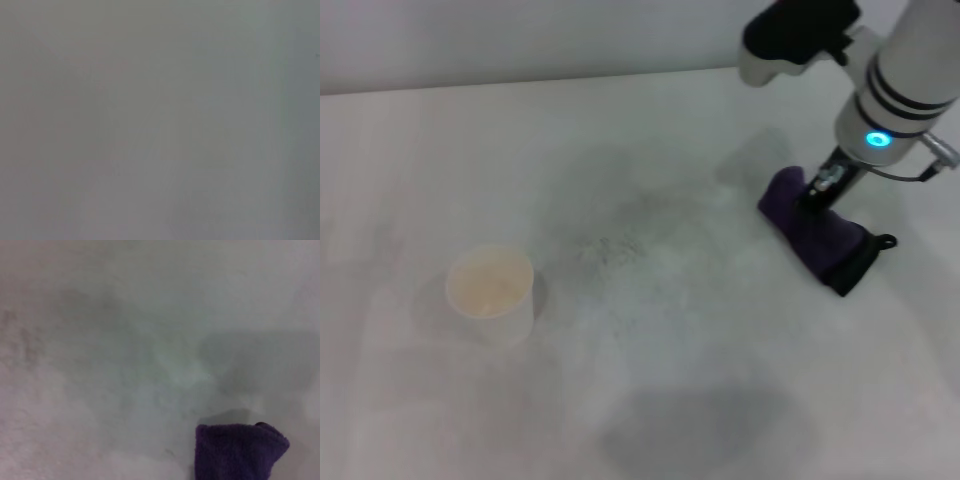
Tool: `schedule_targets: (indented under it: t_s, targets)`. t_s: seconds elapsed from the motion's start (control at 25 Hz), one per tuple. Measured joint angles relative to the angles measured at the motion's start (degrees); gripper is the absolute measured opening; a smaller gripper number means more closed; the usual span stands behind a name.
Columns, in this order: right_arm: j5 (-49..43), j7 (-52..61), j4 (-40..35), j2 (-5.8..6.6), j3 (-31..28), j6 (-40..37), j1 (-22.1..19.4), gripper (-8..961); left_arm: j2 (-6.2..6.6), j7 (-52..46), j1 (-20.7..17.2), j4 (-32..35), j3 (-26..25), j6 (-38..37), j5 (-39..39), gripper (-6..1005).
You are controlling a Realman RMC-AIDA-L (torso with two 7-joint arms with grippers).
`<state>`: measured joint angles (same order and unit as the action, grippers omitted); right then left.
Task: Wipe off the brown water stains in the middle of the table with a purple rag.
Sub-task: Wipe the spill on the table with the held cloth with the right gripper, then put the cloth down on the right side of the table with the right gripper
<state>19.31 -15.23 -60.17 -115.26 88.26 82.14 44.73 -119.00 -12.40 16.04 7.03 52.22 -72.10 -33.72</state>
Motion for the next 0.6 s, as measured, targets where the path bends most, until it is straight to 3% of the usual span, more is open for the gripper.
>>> schedule_targets:
  t_s: [0.6]
  targets:
    - [-2.9, -6.8, 0.9, 0.19, -13.5, -3.2, -4.4, 196, 0.0, 0.0, 1.9, 0.0, 0.2, 0.2, -0.2, 878]
